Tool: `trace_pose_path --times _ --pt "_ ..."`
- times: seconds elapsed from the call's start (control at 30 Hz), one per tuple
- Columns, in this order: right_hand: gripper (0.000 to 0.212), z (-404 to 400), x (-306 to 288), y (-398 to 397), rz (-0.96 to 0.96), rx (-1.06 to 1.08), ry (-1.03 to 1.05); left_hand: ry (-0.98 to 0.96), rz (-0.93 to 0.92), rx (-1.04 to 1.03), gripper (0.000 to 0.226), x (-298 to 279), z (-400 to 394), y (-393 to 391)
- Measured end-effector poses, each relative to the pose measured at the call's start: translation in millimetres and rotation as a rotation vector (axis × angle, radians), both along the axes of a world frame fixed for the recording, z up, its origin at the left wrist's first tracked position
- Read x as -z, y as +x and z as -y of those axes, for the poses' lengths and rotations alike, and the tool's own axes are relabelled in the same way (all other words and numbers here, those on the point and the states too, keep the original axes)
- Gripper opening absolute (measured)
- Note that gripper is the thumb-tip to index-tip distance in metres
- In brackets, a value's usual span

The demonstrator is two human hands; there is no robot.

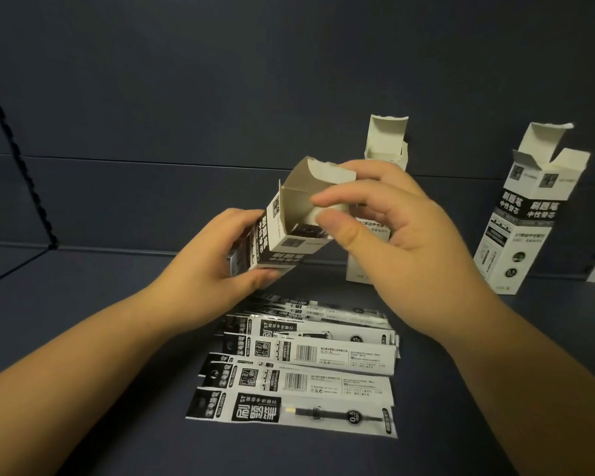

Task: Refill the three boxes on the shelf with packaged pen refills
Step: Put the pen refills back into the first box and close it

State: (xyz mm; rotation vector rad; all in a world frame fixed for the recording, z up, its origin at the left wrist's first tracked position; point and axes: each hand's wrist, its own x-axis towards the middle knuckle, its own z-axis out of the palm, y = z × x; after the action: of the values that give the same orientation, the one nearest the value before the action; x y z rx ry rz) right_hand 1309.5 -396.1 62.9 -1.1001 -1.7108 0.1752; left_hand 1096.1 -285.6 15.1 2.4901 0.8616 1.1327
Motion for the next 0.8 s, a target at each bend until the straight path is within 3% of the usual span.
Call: trace_pose_path --times 0.13,0.3,0.4,0.53,0.6,0.7,0.8 --pt "0.012 -1 5 -5 0.098 0.018 -0.055 0.000 0.003 0.019 0.061 1 0 0" --pt "0.009 1 2 1 -0.007 0.074 0.075 -0.047 0.068 -0.012 0.061 1 0 -1" --pt "0.010 0 3 7 -0.018 0.174 -0.101 -0.070 0.070 -0.031 0.063 -1 1 -1" --pt "0.004 -2 8 13 0.415 0.213 -0.327 -0.070 0.076 -0.050 0.060 -3 1 -2" --pt "0.021 0 10 10 0.600 0.150 -0.426 -0.070 0.081 -0.064 0.060 -3 1 -2" --pt "0.044 1 12 2 0.729 0.062 -0.536 -0.071 0.068 -0.060 0.062 -2 0 -2" --pt "0.047 1 16 -3 0.823 0.052 -0.567 -0.067 0.043 -0.070 0.063 -1 -1 -3"
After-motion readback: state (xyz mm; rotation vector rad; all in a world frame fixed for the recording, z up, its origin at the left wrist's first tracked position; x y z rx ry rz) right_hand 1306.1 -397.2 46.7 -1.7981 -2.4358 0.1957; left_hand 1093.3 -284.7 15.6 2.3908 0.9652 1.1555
